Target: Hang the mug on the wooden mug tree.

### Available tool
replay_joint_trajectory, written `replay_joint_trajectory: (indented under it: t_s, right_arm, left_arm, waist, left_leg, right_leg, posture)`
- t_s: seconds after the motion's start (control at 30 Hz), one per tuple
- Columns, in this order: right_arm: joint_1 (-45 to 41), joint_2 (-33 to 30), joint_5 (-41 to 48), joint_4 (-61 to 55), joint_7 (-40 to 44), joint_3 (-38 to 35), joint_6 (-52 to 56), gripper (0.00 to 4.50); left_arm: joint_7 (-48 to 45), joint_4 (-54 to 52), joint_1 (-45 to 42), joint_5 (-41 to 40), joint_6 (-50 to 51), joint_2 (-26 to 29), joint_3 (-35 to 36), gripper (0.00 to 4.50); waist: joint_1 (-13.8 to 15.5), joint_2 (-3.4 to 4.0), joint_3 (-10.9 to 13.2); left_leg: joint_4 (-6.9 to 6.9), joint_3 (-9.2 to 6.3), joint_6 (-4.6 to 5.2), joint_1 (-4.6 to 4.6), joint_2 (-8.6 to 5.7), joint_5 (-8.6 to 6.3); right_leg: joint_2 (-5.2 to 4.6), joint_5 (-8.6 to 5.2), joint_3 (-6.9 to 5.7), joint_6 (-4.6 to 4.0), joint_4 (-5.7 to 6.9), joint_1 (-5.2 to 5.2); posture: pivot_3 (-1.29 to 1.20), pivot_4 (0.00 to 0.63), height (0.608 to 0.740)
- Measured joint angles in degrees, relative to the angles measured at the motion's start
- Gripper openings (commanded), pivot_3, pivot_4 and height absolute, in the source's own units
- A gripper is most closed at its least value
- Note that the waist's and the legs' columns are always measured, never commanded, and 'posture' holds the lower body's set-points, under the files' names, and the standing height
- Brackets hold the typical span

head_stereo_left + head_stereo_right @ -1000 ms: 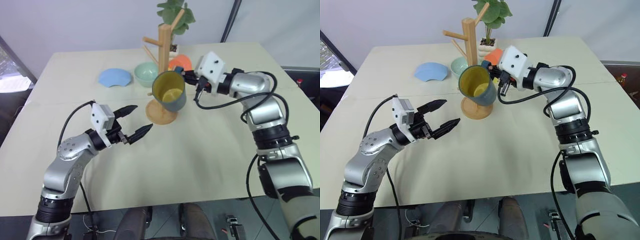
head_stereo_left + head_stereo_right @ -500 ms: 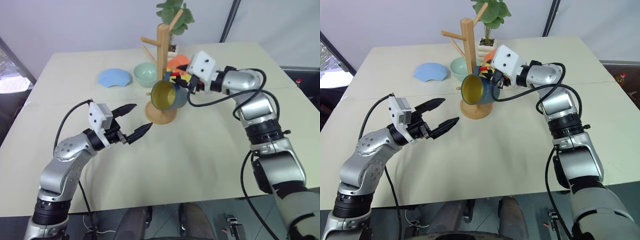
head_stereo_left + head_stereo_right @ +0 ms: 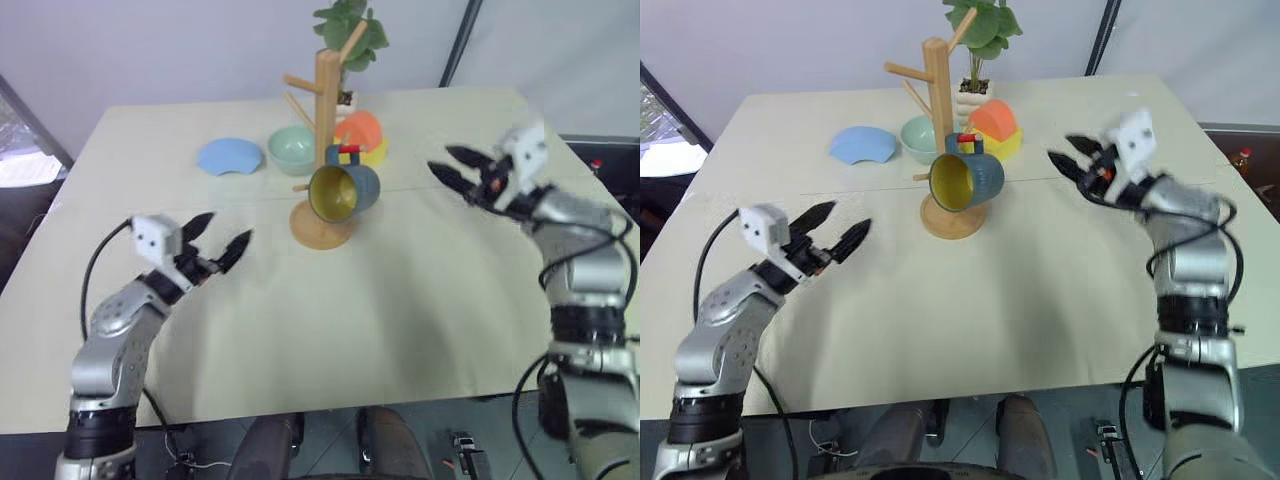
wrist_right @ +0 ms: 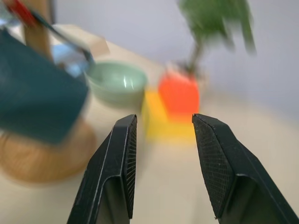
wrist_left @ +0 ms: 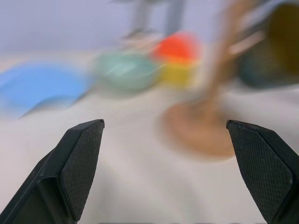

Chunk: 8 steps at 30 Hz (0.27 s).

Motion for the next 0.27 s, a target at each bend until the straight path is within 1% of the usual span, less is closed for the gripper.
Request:
replay_joint_trajectory:
  t_s: [0.1,0.27]
  right_arm:
    - [4.93,3.53,0.15,1.66,-1.53,-0.08,-2.42,1.92]
    - [6.28,6.44,1.21,1.82,-2.85,-0.03,-6.46,1.92]
  left_arm:
    - [3.15,3.38,0.91,1.38,-2.39,-2.07,2.08,4.5]
    - [5.0,5.33,2.21,3.18,-4.94,-2.59,2.34,4.5]
  waist:
    - [-0.06,0.04,0.04]
    - [-0.03,0.02,0.03]
  left_leg:
    - [0.07,0.02,-0.04,-0.02,-0.03,-0.01]
    - [0.1,0.02,-0.14,0.0,-0.03,-0.08]
  right_leg:
    - [0.01,0.04,0.07,-0.03,0.01,-0.04]
    - [0.01,0.2,0.09,-0.02,-0.03,0.0]
  posture:
    - [0.0,0.15,0.74]
    - [0.0,0.15,0.74]
